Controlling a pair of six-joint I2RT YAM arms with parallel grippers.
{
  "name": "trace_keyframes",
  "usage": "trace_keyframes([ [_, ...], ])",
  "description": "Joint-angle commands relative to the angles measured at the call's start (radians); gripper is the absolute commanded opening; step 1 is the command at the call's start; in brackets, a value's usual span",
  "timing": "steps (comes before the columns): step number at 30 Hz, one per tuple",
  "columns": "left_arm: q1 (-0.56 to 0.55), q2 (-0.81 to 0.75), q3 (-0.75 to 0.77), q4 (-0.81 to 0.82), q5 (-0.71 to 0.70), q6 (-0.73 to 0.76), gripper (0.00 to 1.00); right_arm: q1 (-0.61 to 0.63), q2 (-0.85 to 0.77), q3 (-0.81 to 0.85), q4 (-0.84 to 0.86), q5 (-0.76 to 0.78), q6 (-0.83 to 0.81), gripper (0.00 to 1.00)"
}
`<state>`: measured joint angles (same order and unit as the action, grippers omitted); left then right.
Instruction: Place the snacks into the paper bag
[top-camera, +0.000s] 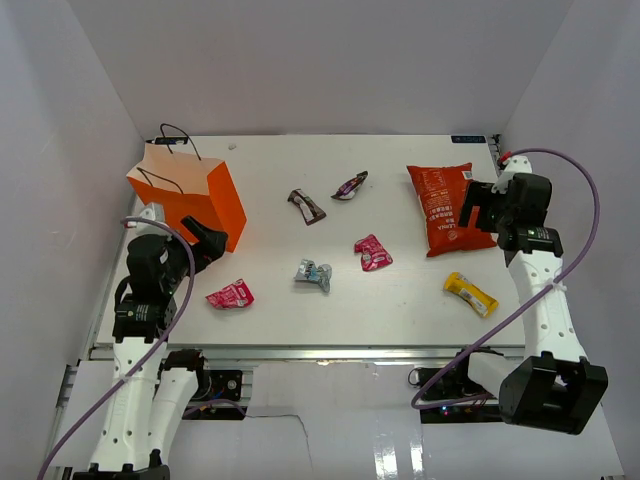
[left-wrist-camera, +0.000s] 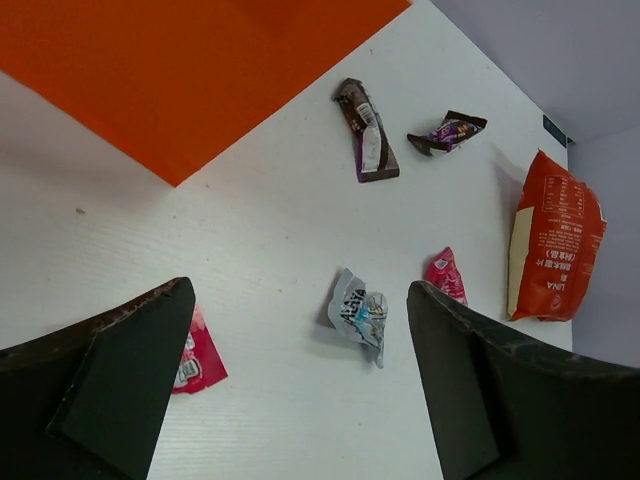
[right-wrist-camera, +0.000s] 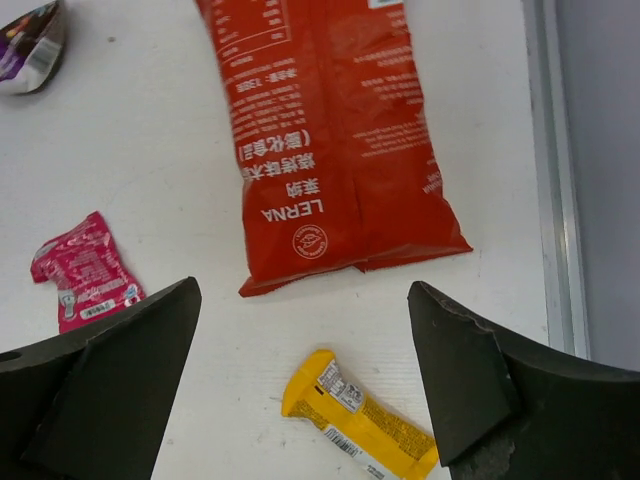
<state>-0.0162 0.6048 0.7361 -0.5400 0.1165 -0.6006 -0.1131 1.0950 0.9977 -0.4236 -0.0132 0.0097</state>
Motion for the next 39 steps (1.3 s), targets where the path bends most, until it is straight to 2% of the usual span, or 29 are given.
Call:
trace_keyframes([
  [1,0.001,-0.005,0.003,-0.099,-0.043,-0.122,0.98,0.001,-0.009,0.058,-0.02,-0.234,-0.14,0.9],
  [2,0.001,-0.002,0.003,-0.159,-0.063,-0.158,0.98,0.001,-0.012,0.052,-0.027,-0.29,-0.192,0.9],
  [3,0.001,0.0,-0.004,-0.188,-0.081,-0.197,0.98,0.003,-0.017,0.047,-0.062,-0.362,-0.326,0.9],
  [4,0.001,0.003,-0.01,-0.219,-0.101,-0.29,0.98,0.004,-0.018,0.045,-0.093,-0.521,-0.412,0.9],
  [5,0.001,0.003,-0.02,-0.28,-0.141,-0.348,0.98,0.015,-0.017,0.047,-0.134,-0.589,-0.503,0.9],
  [6,0.001,0.003,-0.038,-0.344,-0.162,-0.492,0.98,0.023,-0.014,0.05,-0.23,-0.679,-0.646,0.9],
  [9,0.001,0.004,-0.081,-0.403,-0.179,-0.707,0.96,0.049,0.021,0.071,-0.405,-0.746,-0.79,0.9],
  [10,0.001,0.01,-0.11,-0.422,-0.173,-0.823,0.96,0.05,0.029,0.071,-0.412,-0.754,-0.818,0.9],
  [14,0.001,0.061,-0.173,-0.43,-0.158,-0.968,0.96,0.05,0.046,0.033,-0.393,-0.746,-0.821,0.9],
  [24,0.001,0.305,-0.237,-0.285,-0.118,-1.039,0.97,0.05,0.068,0.002,-0.33,-0.732,-0.798,0.9],
  [28,0.001,0.397,-0.262,-0.148,-0.077,-1.028,0.92,0.05,0.066,-0.011,-0.322,-0.726,-0.795,0.9],
  [31,0.001,0.47,-0.254,-0.101,-0.061,-1.013,0.88,0.05,0.066,-0.018,-0.322,-0.719,-0.801,0.9],
  [34,0.001,0.495,-0.25,-0.08,-0.061,-0.998,0.79,0.05,0.068,-0.019,-0.322,-0.712,-0.803,0.9],
  [39,0.001,0.454,-0.268,-0.081,-0.08,-0.987,0.53,0.05,0.066,-0.018,-0.32,-0.711,-0.801,0.9],
])
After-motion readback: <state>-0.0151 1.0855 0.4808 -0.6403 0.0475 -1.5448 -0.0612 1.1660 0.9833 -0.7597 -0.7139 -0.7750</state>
